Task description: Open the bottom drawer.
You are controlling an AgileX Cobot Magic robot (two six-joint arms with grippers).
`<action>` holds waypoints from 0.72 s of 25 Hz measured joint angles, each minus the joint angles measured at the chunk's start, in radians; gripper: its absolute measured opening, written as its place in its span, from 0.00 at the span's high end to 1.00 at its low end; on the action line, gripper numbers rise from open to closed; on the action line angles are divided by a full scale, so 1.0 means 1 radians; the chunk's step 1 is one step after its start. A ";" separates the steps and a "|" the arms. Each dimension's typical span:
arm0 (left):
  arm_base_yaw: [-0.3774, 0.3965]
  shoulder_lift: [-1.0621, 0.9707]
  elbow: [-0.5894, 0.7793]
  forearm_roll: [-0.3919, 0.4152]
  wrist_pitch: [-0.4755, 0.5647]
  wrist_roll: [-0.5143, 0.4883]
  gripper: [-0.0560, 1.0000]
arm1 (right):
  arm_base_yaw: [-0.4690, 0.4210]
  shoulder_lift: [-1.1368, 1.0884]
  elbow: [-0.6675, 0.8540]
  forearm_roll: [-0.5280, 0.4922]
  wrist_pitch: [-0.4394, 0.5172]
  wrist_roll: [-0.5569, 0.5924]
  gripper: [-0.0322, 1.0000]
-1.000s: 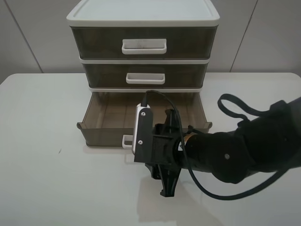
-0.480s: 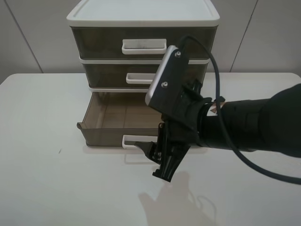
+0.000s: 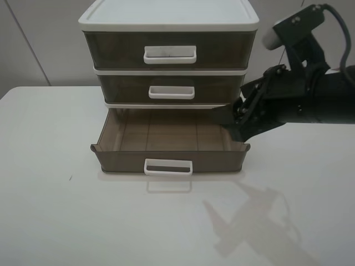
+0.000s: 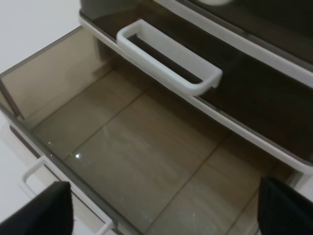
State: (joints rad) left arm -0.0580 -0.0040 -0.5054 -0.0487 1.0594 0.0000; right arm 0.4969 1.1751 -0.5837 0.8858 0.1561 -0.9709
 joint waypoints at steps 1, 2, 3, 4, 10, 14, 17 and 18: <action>0.000 0.000 0.000 0.000 0.000 0.000 0.24 | -0.045 -0.016 0.000 -0.014 0.043 0.068 0.25; 0.000 0.000 0.000 0.000 0.000 0.000 0.24 | -0.088 -0.030 0.000 -0.044 0.089 0.127 0.25; 0.000 0.000 0.000 0.000 0.000 0.000 0.24 | -0.130 -0.054 0.000 -0.097 0.135 0.214 0.25; 0.000 0.000 0.000 0.000 0.000 0.000 0.24 | -0.163 -0.074 0.000 -0.149 0.171 0.278 0.25; 0.000 0.000 0.000 0.000 0.000 0.000 0.24 | -0.354 -0.288 0.000 -0.588 0.368 0.719 0.25; 0.000 0.000 0.000 0.000 0.000 0.000 0.24 | -0.398 -0.496 -0.025 -0.843 0.537 0.926 0.25; 0.000 0.000 0.000 0.000 0.000 0.000 0.24 | -0.400 -0.653 -0.068 -0.974 0.674 0.998 0.25; 0.000 0.000 0.000 0.000 0.000 0.000 0.24 | -0.400 -0.713 -0.083 -1.001 0.717 1.007 0.25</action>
State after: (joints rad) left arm -0.0580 -0.0040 -0.5054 -0.0487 1.0594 0.0000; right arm 0.0968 0.4617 -0.6671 -0.1148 0.8726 0.0365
